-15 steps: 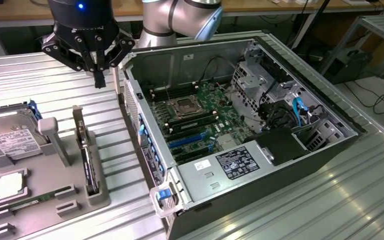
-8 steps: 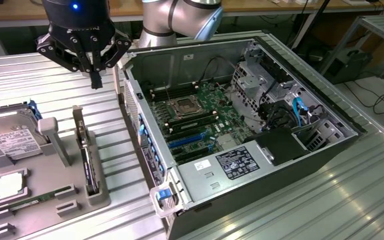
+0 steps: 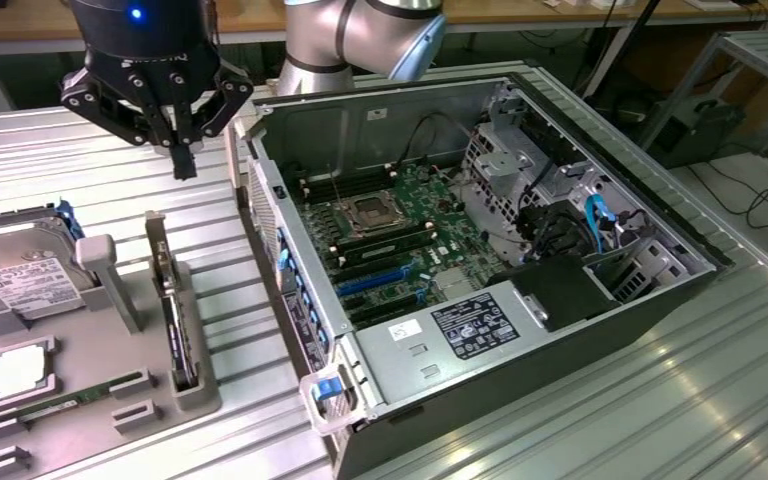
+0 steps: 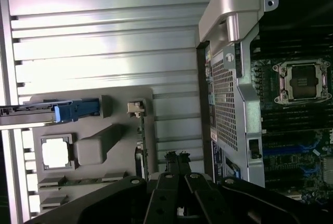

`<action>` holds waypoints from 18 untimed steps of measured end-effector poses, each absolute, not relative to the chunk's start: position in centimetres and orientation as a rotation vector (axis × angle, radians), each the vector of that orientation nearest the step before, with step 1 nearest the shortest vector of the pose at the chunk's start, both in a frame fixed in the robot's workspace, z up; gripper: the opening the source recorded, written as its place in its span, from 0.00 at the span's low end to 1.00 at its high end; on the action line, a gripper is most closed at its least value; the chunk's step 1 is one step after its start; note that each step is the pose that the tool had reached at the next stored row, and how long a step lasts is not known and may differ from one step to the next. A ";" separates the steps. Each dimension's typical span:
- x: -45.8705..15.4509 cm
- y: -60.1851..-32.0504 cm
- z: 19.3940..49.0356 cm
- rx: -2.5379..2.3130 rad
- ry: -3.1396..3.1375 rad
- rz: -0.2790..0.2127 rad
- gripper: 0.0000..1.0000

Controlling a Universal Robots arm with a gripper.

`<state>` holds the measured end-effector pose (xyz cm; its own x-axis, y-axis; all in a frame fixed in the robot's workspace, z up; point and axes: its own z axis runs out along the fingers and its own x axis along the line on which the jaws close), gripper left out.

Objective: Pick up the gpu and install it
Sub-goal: 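Reach for the gpu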

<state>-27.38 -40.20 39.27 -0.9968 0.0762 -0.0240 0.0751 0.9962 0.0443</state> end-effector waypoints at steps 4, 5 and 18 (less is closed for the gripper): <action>-27.9 -40.2 39.3 0.118 3.113 0.068 0.11; -28.0 -40.2 39.3 0.118 3.113 0.068 0.11; -29.5 -40.3 39.3 0.118 3.113 0.068 0.11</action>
